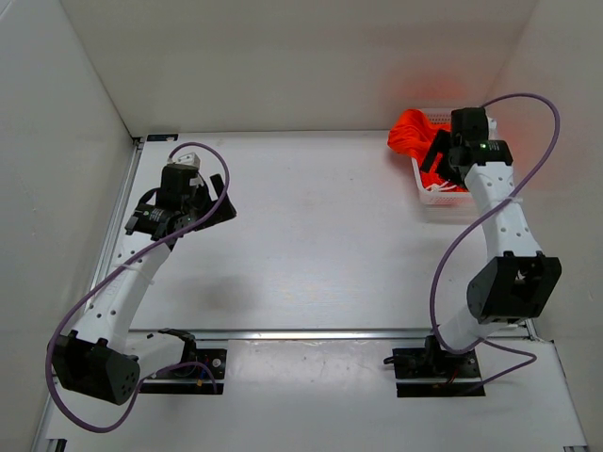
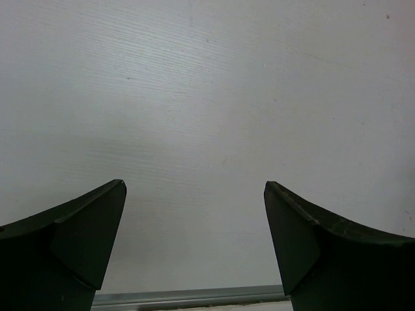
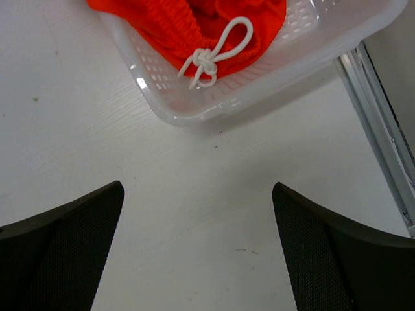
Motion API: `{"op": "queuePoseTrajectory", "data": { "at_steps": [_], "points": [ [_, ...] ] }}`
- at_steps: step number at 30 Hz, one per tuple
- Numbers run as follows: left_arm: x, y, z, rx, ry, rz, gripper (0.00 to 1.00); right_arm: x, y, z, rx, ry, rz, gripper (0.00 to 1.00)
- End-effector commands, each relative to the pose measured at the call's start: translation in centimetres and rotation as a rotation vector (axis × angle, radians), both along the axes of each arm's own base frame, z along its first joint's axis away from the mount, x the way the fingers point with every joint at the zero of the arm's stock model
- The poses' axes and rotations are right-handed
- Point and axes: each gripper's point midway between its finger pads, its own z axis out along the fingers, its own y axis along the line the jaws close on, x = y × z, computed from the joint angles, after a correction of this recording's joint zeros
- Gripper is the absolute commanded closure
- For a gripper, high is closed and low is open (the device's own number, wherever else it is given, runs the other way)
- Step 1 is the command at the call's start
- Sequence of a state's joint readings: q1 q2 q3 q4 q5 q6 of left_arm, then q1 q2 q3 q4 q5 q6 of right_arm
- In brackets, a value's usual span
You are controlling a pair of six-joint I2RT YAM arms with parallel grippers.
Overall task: Fold and stack the shorts
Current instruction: Grab the shorts from the pile
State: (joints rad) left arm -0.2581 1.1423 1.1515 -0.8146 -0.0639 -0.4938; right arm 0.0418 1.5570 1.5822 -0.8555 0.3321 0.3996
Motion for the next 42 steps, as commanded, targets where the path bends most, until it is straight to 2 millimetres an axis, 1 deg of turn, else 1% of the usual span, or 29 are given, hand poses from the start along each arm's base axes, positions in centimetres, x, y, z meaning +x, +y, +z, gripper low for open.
{"op": "queuePoseTrajectory", "data": {
  "at_steps": [1,4,6,8,10,11,12,13,14,15,16,17,18,19,21,22,23,25,26,28,30,31,32,36,37,39,40,41,42],
  "points": [
    [0.4,0.4,1.4,0.004,-0.047,0.002,0.01,1.9,-2.0,2.7,-0.056,-0.055,-0.043,0.01],
    [0.8,0.6,1.1,0.007,-0.036,0.011,0.01,3.3,-3.5,2.0,-0.058,-0.041,-0.079,0.01],
    [1.2,0.9,1.2,0.015,-0.033,0.015,0.01,4.9,-4.4,1.6,-0.042,-0.037,-0.092,0.01],
    [1.5,0.8,0.4,0.021,-0.008,0.015,0.01,6.8,-5.1,0.9,-0.015,-0.028,-0.107,0.01],
    [2.0,1.0,0.5,0.021,-0.008,0.024,0.01,8.2,-5.5,0.3,0.001,-0.027,-0.108,0.02],
    [2.2,1.0,0.0,0.025,0.008,0.024,0.01,9.3,-5.4,-1.6,0.018,0.005,-0.108,0.02],
    [2.3,0.9,-0.3,0.027,0.017,0.024,0.01,10.3,-5.8,-1.0,0.032,-0.016,-0.119,0.02],
    [2.6,1.2,-0.2,0.033,0.016,0.026,0.01,11.4,-6.4,-3.1,0.049,0.017,-0.123,0.03],
    [2.8,1.2,-0.1,0.033,0.016,0.027,0.01,12.1,-6.9,-3.6,0.068,0.017,-0.135,0.03],
    [3.0,1.3,-0.7,0.044,0.034,0.033,0.01,13.4,-6.7,-3.0,0.087,-0.016,-0.128,0.04],
    [3.4,1.5,-0.6,0.044,0.033,0.042,0.01,14.2,-6.4,-3.5,0.13,-0.019,-0.104,0.06],
    [3.7,1.5,-0.7,0.045,0.038,0.042,0.01,15.6,-6.0,-4.5,0.158,-0.017,-0.082,0.07],
    [3.8,1.8,-1.0,0.046,0.047,0.051,0.01,15.8,-5.6,-6.0,0.18,0.011,-0.069,0.07],
    [4.0,1.7,-0.6,0.045,0.038,0.051,0.01,17.1,-5.4,-6.7,0.198,-0.003,-0.066,0.07],
    [4.7,1.9,-1.2,0.048,0.053,0.06,0.01,18.1,-5.0,-7.0,0.225,-0.015,-0.056,0.08],
    [4.9,1.9,-1.1,0.047,0.052,0.06,0.01,18.7,-4.8,-8.5,0.242,-0.001,-0.057,0.08],
    [5.2,1.9,-1.1,0.054,0.051,0.054,0.01,18.9,-5.4,-9.0,0.243,0.002,-0.067,0.08],
    [5.4,1.8,-2.1,0.06,0.081,0.053,0.01,19.1,-5.8,-10.5,0.239,0.021,-0.103,0.11],
    [5.7,1.8,-2.0,0.06,0.079,0.053,0.01,19.1,-6.1,-10.6,0.232,0.02,-0.122,0.12],
    [6.0,1.7,-2.1,0.061,0.084,0.053,0.01,18.5,-6.8,-12.2,0.2,0.059,-0.164,0.18],
    [6.0,1.6,-2.4,0.056,0.094,0.046,0.01,18.1,-8.0,-12.9,0.147,0.07,-0.203,0.19],
    [6.3,1.5,-2.7,0.056,0.096,0.046,0.01,18.1,-8.2,-12.8,0.137,0.07,-0.211,0.28],
    [6.3,1.5,-2.7,0.056,0.096,0.046,0.01,18.0,-8.5,-13.4,0.118,0.083,-0.211,0.3],
    [6.3,1.3,-3.0,0.052,0.106,0.04,0.01,17.1,-9.3,-14.7,0.074,0.128,-0.233,0.3],
    [6.3,1.3,-3.0,0.052,0.106,0.04,0.01,17.1,-9.3,-14.7,0.074,0.128,-0.233,0.37],
    [6.3,1.2,-3.0,0.045,0.107,0.033,0.01,16.6,-9.2,-15.2,0.068,0.153,-0.224,0.59],
    [6.3,1.2,-3.0,0.045,0.107,0.033,0.01,16.6,-9.2,-15.2,0.068,0.153,-0.224,0.76],
    [6.4,1.0,-2.6,0.037,0.099,0.027,0.01,16.6,-9.2,-15.2,0.068,0.153,-0.224,0.82],
    [6.3,1.0,-2.3,0.035,0.09,0.027,0.01,16.7,-9.2,-13.8,0.067,0.127,-0.223,0.88]
  ]
}}
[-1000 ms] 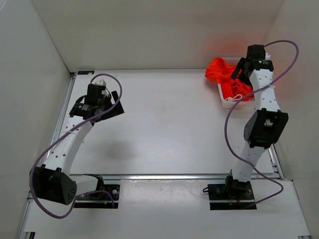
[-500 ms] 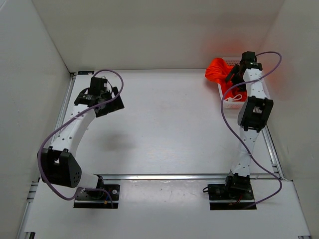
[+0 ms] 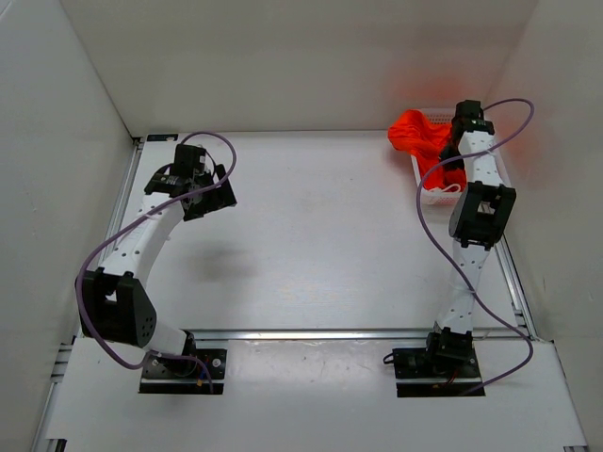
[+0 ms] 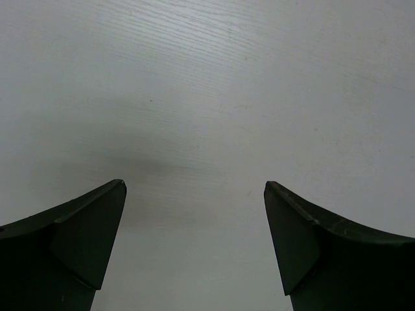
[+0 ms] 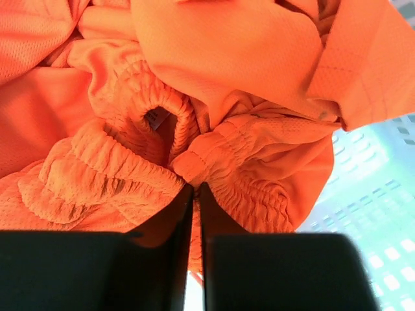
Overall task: Fold and stack the shorts
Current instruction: Grab the shorts from the pile
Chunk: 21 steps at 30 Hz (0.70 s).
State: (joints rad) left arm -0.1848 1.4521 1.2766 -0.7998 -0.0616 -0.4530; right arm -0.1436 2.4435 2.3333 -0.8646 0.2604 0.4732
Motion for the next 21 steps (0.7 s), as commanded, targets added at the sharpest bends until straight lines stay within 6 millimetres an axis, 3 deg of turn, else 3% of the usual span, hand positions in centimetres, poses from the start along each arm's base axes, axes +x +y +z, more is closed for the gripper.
{"op": "queuePoseTrajectory", "data": {
  "at_steps": [1,2,4,7,13,16,18,19,21],
  "points": [
    [0.9,-0.4,2.5,-0.027,-0.072,-0.014,0.01,-0.6,-1.2,1.4,-0.049,-0.002,-0.023,0.93],
    [0.9,-0.4,2.8,-0.029,-0.081,-0.014,0.01,-0.6,-1.2,2.9,-0.053,-0.029,-0.023,1.0],
    [0.8,-0.4,3.1,-0.031,-0.09,-0.014,0.01,-0.4,-1.1,5.2,-0.056,-0.074,-0.01,1.0],
    [0.5,-0.5,3.1,-0.038,-0.091,-0.02,0.01,-0.3,-0.6,10.3,-0.059,-0.172,0.024,1.0],
    [-0.6,-0.5,5.1,-0.055,-0.148,-0.026,0.01,-1.2,2.8,22.8,-0.025,-0.441,0.149,1.0],
    [-0.9,0.3,5.6,-0.056,-0.167,-0.007,0.01,-3.1,8.0,31.6,0.014,-0.642,0.347,1.0],
    [-1.0,0.4,6.0,-0.07,-0.176,-0.009,0.01,-4.7,12.0,36.0,0.039,-0.749,0.471,1.0],
    [-1.2,0.4,6.4,-0.072,-0.188,-0.009,0.01,-6.8,13.6,39.7,0.042,-0.835,0.52,1.0],
    [-1.2,1.3,7.0,-0.079,-0.2,0.016,0.01,-9.5,18.2,43.8,0.098,-0.953,0.675,1.0]
  ]
}}
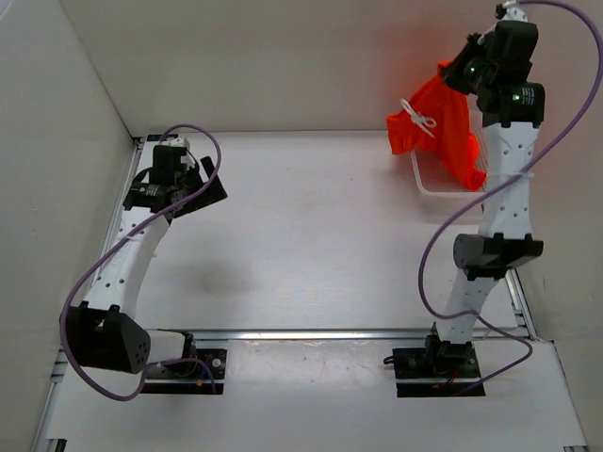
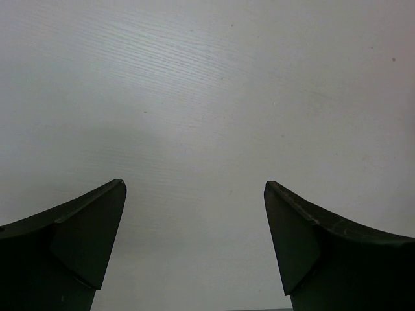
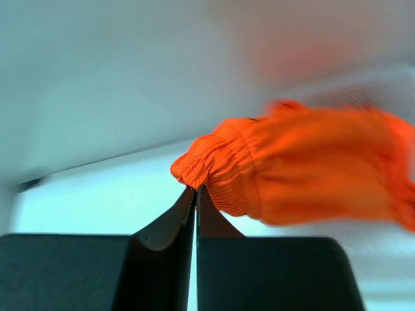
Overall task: Fold and stack the shorts
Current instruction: Move the shorts to the center of the board
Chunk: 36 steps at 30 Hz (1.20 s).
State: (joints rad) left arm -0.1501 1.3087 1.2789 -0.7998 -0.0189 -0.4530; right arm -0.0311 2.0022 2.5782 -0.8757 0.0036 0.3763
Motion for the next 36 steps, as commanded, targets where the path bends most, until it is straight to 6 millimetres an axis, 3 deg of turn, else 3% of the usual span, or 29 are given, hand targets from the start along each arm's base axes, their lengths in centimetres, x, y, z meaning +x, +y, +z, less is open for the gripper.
{"op": "queuePoseTrajectory", "data": {
  "at_steps": [1,3,7,11,12,13,14,15,17,18,20,21,23,24,26,27,31,32,35,36],
  "points": [
    [-0.5,1.2,2.3,-0.022,-0.06,0.021,0.01,-8.1,8.8,13.2,0.026,-0.349,0.351,1.0],
    [-0.5,2.3,3.7,-0.03,-0.09,0.054,0.01,-10.6,12.2,15.5,0.074,-0.42,0.471,1.0],
    [-1.0,4.7,5.8,-0.035,-0.14,0.112,0.01,-18.1,17.2,19.5,0.11,-0.527,0.688,1.0],
    [-1.5,6.5,7.7,-0.047,-0.179,0.14,0.01,-21.4,18.1,19.4,0.106,-0.528,0.739,1.0],
    [-1.9,6.6,7.8,-0.056,-0.179,0.142,0.01,-20.9,18.7,17.4,0.093,-0.477,0.753,1.0],
    [-1.9,6.9,7.9,-0.071,-0.18,0.144,0.01,-21.8,18.3,17.1,0.084,-0.475,0.754,1.0],
    [-2.0,7.0,7.9,-0.077,-0.18,0.146,0.01,-21.4,18.0,15.9,0.082,-0.441,0.727,1.0],
    [-2.1,6.9,8.2,-0.082,-0.189,0.138,0.01,-20.8,17.9,12.9,0.072,-0.364,0.715,1.0],
    [-2.3,7.0,7.3,-0.089,-0.166,0.143,0.01,-20.2,17.6,9.2,0.046,-0.279,0.692,1.0],
    [-2.4,7.4,6.9,-0.089,-0.157,0.154,0.01,-19.6,17.4,5.4,0.044,-0.184,0.671,1.0],
    [-2.5,7.4,6.3,-0.084,-0.144,0.149,0.01,-18.8,16.9,1.2,-0.004,-0.097,0.634,1.0],
    [-2.4,7.4,5.5,-0.085,-0.121,0.15,0.01,-18.3,16.9,-3.5,-0.032,0.012,0.614,1.0],
    [-2.3,7.2,4.8,-0.097,-0.098,0.141,0.01,-17.5,16.3,-7.2,-0.088,0.076,0.569,1.0],
    [-2.2,6.9,4.0,-0.112,-0.074,0.128,0.01,-16.4,15.5,-10.4,-0.12,0.153,0.516,0.79],
    [-2.0,6.7,3.2,-0.121,-0.056,0.121,0.01,-15.9,14.6,-15.1,-0.15,0.291,0.478,0.27],
    [-2.2,6.2,2.7,-0.129,-0.042,0.105,0.01,-15.4,14.6,-17.3,-0.162,0.368,0.472,0.12],
    [-3.2,4.1,0.6,-0.154,0.007,0.05,0.01,-14.7,14.4,-17.0,-0.133,0.395,0.409,0.08],
    [-4.0,3.2,-0.8,-0.179,0.049,0.044,0.01,-14.9,14.4,-16.6,-0.131,0.385,0.408,0.1],
    [-5.8,1.4,-2.2,-0.228,0.077,0.007,0.01,-15.0,13.7,-15.4,-0.121,0.364,0.349,0.18],
    [-6.9,0.2,-3.8,-0.254,0.121,-0.006,0.01,-15.6,13.5,-15.4,-0.122,0.37,0.349,0.2]
  ]
}}
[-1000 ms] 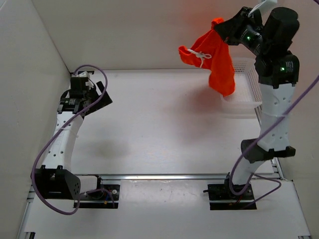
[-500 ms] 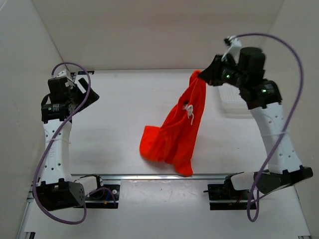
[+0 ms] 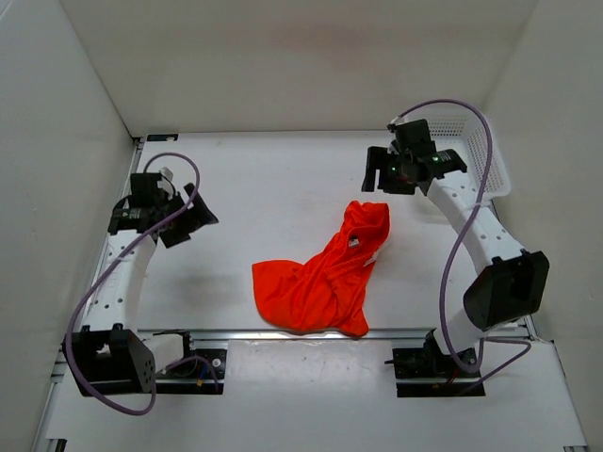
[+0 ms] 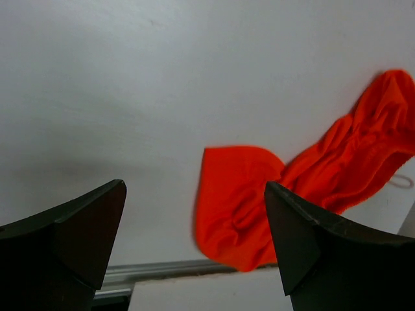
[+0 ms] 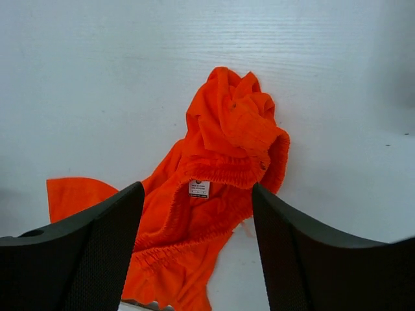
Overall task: Fold and stack the shorts
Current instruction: Move the shorts to the center of the board, then flatten the shorts out
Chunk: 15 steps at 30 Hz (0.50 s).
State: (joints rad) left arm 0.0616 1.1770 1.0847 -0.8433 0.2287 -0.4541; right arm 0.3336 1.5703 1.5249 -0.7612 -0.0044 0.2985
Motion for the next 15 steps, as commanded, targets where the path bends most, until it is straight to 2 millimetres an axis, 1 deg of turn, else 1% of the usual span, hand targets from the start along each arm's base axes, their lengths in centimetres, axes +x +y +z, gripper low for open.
{"op": "queuePoseTrajectory", "data": {
  "at_steps": [1,2,3,4,5,6,7,8,9,10,11,12,13,14,15],
  "points": [
    [-2.6,-3.4,-0.6,-0.098,-0.002,-0.062,0.01,-0.6,-1.2,4.3,0.02,-0.1,-0.073,0.3],
    [-3.3,-3.9,-1.4,-0.11,0.023,-0.068,0.01,-1.6,-1.2,3.2,0.032,-0.065,-0.085,0.37],
    [-4.2,-5.6,-2.7,-0.153,0.064,-0.097,0.01,-2.2,-1.1,2.3,0.043,-0.037,-0.087,0.51],
    [-4.7,-6.4,-3.0,-0.175,0.073,-0.11,0.01,-2.8,-1.0,1.6,0.06,-0.015,-0.089,0.59],
    [-5.1,-7.0,-3.6,-0.186,0.091,-0.116,0.01,-4.1,-0.6,-0.8,0.068,0.061,-0.099,0.66],
    [-6.1,-8.7,-4.1,-0.215,0.12,-0.152,0.01,-4.7,-0.6,-2.0,0.074,0.1,-0.11,0.7],
    [-6.3,-9.5,-4.0,-0.223,0.118,-0.174,0.01,-5.4,-0.1,-3.0,0.072,0.132,-0.109,0.7],
    [-6.7,-10.4,-4.7,-0.227,0.147,-0.193,0.01,-6.5,0.1,-4.6,0.061,0.179,-0.11,0.68],
    [-7.5,-11.6,-5.0,-0.218,0.166,-0.237,0.01,-6.9,0.1,-5.2,0.069,0.202,-0.134,0.6],
    [-7.8,-12.2,-5.3,-0.218,0.187,-0.243,0.01,-7.3,0.3,-5.7,0.068,0.218,-0.134,0.47],
    [-8.1,-12.4,-6.6,-0.19,0.226,-0.237,0.01,-7.8,0.7,-6.0,0.066,0.23,-0.128,0.23],
    [-8.1,-12.7,-7.0,-0.18,0.238,-0.238,0.01,-8.5,1.0,-6.3,0.079,0.247,-0.129,0.17],
    [-8.3,-13.6,-7.3,-0.173,0.247,-0.251,0.01,-9.0,1.2,-6.3,0.082,0.249,-0.124,0.13],
    [-8.2,-13.7,-7.9,-0.149,0.253,-0.243,0.01,-9.9,2.2,-6.7,0.088,0.271,-0.096,0.09],
    [-8.1,-14.0,-9.1,-0.128,0.285,-0.248,0.01,-11.0,2.6,-7.4,0.099,0.307,-0.105,0.03]
  ]
}}
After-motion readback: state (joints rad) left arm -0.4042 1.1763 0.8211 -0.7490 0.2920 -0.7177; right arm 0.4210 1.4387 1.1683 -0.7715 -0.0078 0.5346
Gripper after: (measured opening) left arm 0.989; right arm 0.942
